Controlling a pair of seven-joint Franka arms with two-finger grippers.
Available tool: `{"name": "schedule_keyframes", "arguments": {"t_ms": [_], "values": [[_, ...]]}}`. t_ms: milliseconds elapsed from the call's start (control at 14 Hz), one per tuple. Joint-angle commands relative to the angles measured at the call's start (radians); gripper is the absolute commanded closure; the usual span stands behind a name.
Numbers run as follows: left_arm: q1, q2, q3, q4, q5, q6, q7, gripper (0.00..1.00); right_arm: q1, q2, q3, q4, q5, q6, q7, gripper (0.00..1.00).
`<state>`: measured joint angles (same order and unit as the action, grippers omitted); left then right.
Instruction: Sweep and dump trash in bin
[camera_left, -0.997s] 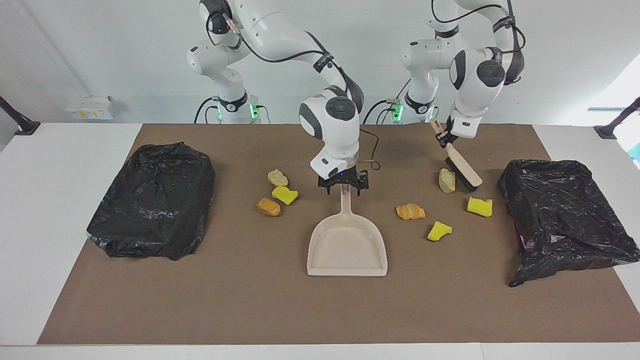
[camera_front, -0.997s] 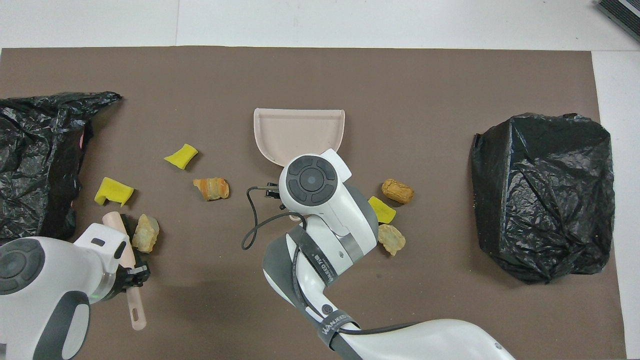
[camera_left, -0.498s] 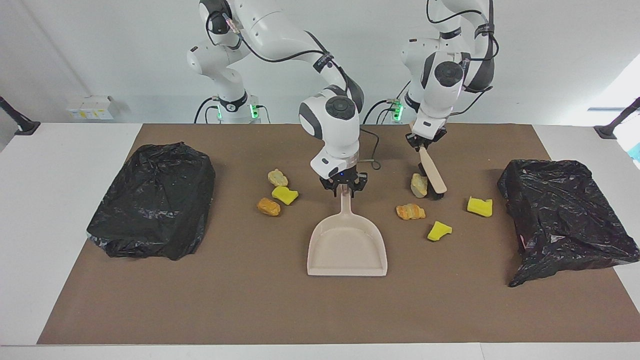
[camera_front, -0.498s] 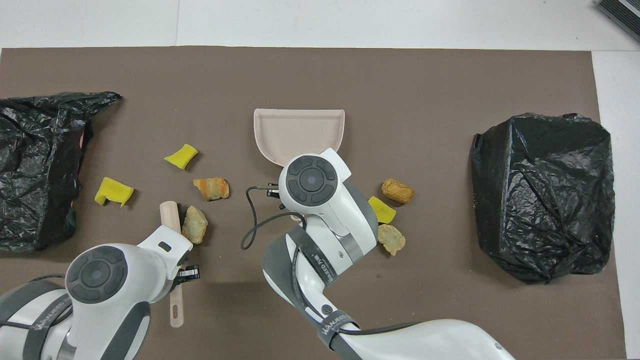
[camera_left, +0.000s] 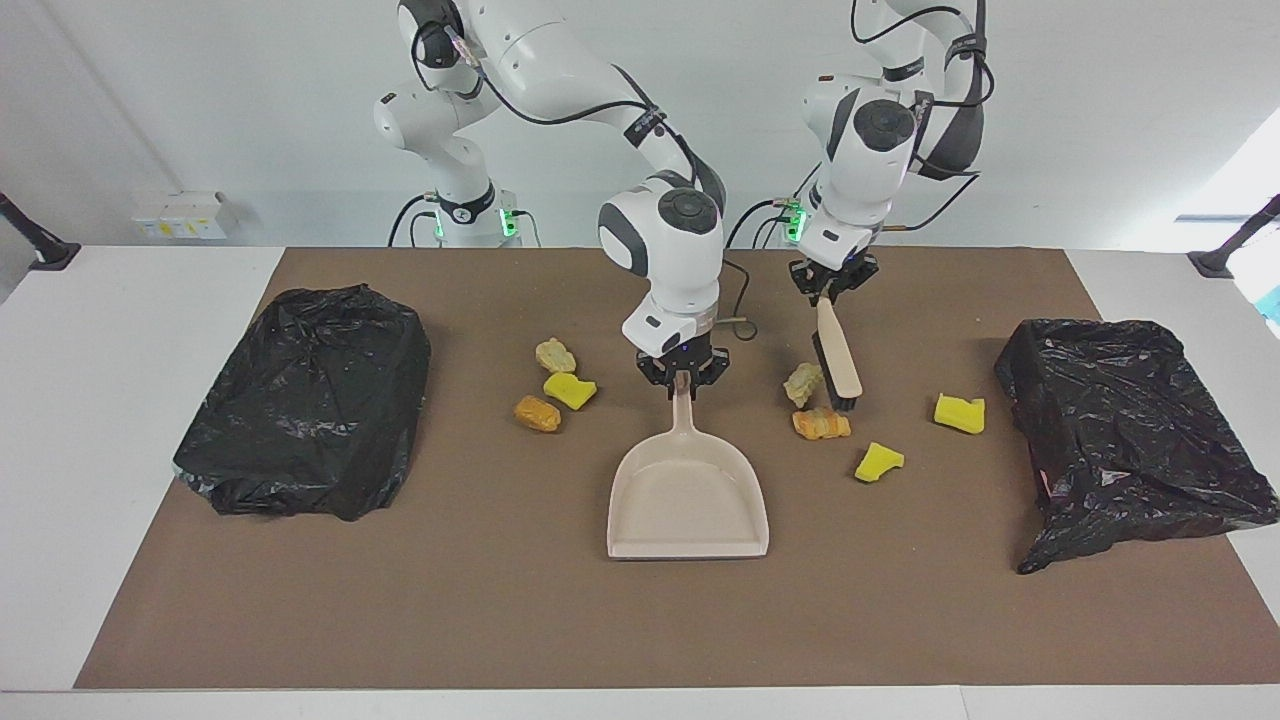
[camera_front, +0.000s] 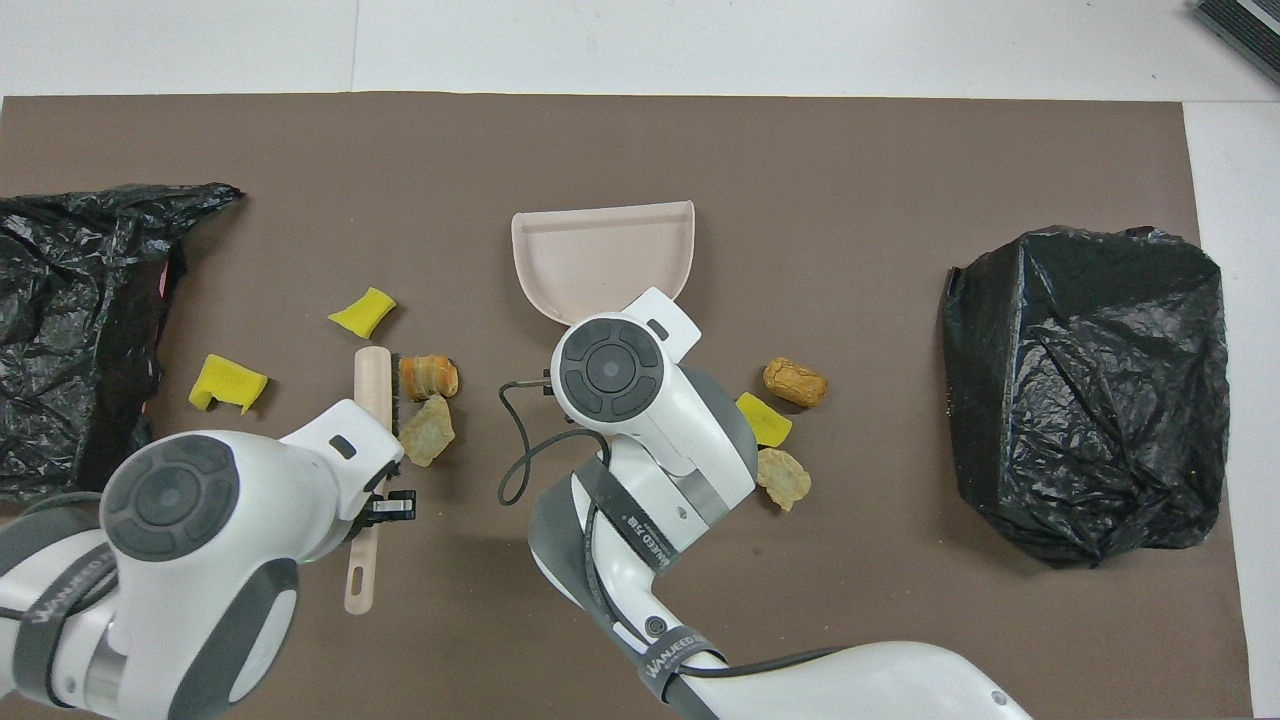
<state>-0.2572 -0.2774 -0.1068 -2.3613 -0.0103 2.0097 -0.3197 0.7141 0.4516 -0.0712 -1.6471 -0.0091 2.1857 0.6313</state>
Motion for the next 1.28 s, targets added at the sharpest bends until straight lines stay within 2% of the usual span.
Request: {"name": "schedule_keyframes", "arguments": {"t_ms": [0,71,142,356,427,641,854,1068,1210], "values": [[0.145,0.043,0.004,0.057,-0.01,-0.025,0.247,1.0,-0.06,-0.079,0.007,-0.014,-0.009,-0.078,-0.148,1.0],[0.197,0.053,0.004,0.068,-0.007,-0.02,0.324,1.0,-0.089,-0.118,0.007,-0.031,-0.009,-0.092,-0.21,1.0],[0.24,0.07,0.004,0.08,0.001,-0.014,0.382,1.0,-0.12,-0.169,0.007,-0.048,-0.009,-0.131,-0.351,1.0],[0.361,0.096,0.004,0.086,0.065,0.049,0.51,1.0,-0.191,-0.284,0.007,-0.054,-0.008,-0.353,-0.724,1.0],[0.404,0.122,0.004,0.086,0.082,0.085,0.568,1.0,-0.191,-0.295,0.007,-0.054,-0.008,-0.398,-0.836,1.0],[0.541,0.233,0.004,0.086,0.09,0.263,0.753,1.0,-0.208,-0.286,0.005,-0.112,0.036,-0.362,-1.189,1.0],[0.524,0.247,0.002,0.076,0.09,0.265,0.734,1.0,-0.187,-0.202,0.007,-0.139,0.04,-0.278,-1.37,1.0],[0.463,0.245,0.001,0.045,0.09,0.256,0.668,1.0,-0.134,-0.171,0.007,-0.14,0.069,-0.215,-1.366,1.0],[0.403,0.241,0.001,0.046,0.089,0.203,0.581,1.0,-0.082,-0.154,0.007,-0.14,0.073,-0.176,-1.346,1.0]]}}
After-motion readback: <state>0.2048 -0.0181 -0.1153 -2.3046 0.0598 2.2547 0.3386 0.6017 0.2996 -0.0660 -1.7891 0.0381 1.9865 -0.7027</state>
